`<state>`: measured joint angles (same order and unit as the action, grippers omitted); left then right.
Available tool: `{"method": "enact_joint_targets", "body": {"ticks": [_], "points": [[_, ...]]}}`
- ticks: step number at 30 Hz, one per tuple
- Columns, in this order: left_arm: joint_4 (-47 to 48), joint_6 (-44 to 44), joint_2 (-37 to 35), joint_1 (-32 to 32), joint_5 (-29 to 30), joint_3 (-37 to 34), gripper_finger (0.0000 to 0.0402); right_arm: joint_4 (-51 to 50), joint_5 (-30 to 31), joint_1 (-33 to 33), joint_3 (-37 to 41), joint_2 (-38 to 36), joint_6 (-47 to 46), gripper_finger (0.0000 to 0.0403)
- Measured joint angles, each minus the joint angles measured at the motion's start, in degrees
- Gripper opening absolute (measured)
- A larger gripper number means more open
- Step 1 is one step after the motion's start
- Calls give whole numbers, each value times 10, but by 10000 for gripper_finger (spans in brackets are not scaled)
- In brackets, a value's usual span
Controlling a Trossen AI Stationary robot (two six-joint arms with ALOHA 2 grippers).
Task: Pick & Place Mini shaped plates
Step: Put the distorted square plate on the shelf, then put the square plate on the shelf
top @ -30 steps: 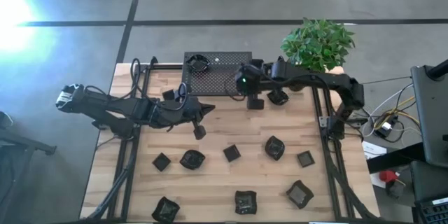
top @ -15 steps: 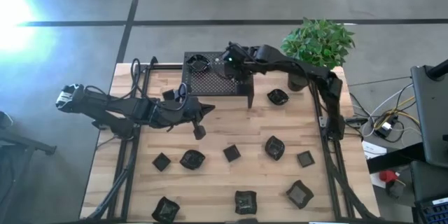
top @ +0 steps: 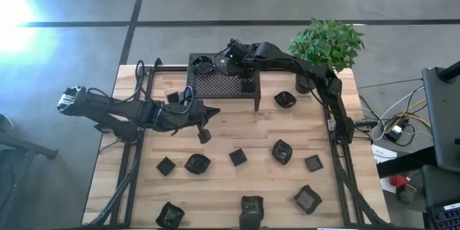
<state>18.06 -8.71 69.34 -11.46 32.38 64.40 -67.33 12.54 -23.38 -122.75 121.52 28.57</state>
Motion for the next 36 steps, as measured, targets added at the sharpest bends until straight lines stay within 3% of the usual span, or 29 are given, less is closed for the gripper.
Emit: {"method": "enact_joint_targets", "body": {"ticks": [19, 30, 36], "points": [[0, 0, 0, 0, 0, 0, 0, 1, 11, -6, 1, 10, -3, 12], [0, 0, 0, 0, 0, 0, 0, 2, 11, -5, 2, 7, -1, 85], [0, 5, 0, 0, 0, 0, 0, 2, 9, -5, 2, -14, -1, 102]]}}
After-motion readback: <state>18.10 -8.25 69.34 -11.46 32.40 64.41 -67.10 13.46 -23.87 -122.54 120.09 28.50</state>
